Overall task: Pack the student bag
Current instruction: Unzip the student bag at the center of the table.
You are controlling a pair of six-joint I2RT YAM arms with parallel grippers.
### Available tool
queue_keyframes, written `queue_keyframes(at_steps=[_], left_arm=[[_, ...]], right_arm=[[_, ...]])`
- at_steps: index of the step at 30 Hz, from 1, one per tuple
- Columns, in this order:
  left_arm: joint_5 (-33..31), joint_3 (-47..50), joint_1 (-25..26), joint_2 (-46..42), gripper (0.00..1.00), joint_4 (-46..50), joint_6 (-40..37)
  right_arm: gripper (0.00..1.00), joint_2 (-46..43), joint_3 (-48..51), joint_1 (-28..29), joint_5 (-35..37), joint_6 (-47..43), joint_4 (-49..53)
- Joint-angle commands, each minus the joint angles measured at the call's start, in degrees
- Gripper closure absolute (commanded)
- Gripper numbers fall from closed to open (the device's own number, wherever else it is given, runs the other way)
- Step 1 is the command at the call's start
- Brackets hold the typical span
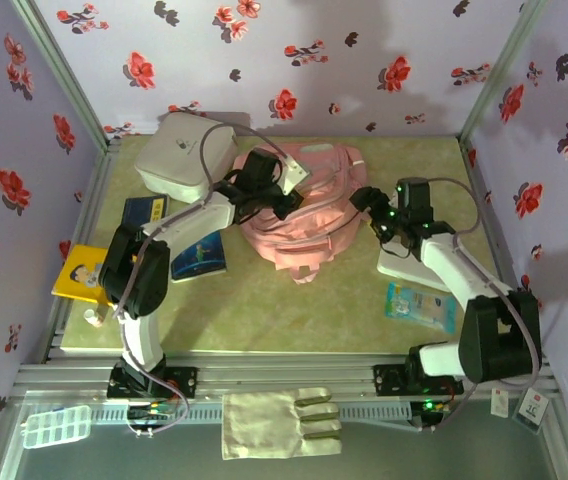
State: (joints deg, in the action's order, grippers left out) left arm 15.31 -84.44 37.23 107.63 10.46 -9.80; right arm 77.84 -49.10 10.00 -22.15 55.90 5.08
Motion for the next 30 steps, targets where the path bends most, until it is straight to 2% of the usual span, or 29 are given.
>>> queue_keyframes(at_steps=[1, 7, 13, 17, 20, 26, 30], left_arm=[[2.08, 0.53, -0.63, -3.97, 1.0, -5.0, -1.19], [3.12, 0.33, -0.67, -3.89, 1.0, -3.65, -3.09], [4.24, 0.6, -0.67, -3.62, 1.0, -2.25, -4.46], [4.76, 0.34, -0.67, -3.06, 1.0, -0.08, -5.56], [5.51, -0.08, -0.67, -2.91, 1.0, 1.44, -6.51], [8.43, -2.56, -0.67, -1.47, 0.94, 7.81, -9.56], [8.86, -2.47, -0.58, -1.39, 0.85, 8.8, -9.66]], right_arm=[[0.15, 2.06, -3.43, 0.02, -4.84, 7.76, -6.15], [0.14, 6.55, -7.83, 0.19, -7.97, 5.12, -2.94], [0.11, 10.57, -10.31, 0.83, -12.78, 7.94, -3.64], [0.06, 11.38, -9.18, 2.07, -11.72, 12.54, -8.36], [0.05, 13.38, -10.77, 2.96, -11.38, 13.88, -7.71], [0.06, 17.36, -13.14, 5.58, -10.59, 15.01, -6.8], [0.1, 18.79, -13.31, 6.65, -9.68, 16.33, -7.18]])
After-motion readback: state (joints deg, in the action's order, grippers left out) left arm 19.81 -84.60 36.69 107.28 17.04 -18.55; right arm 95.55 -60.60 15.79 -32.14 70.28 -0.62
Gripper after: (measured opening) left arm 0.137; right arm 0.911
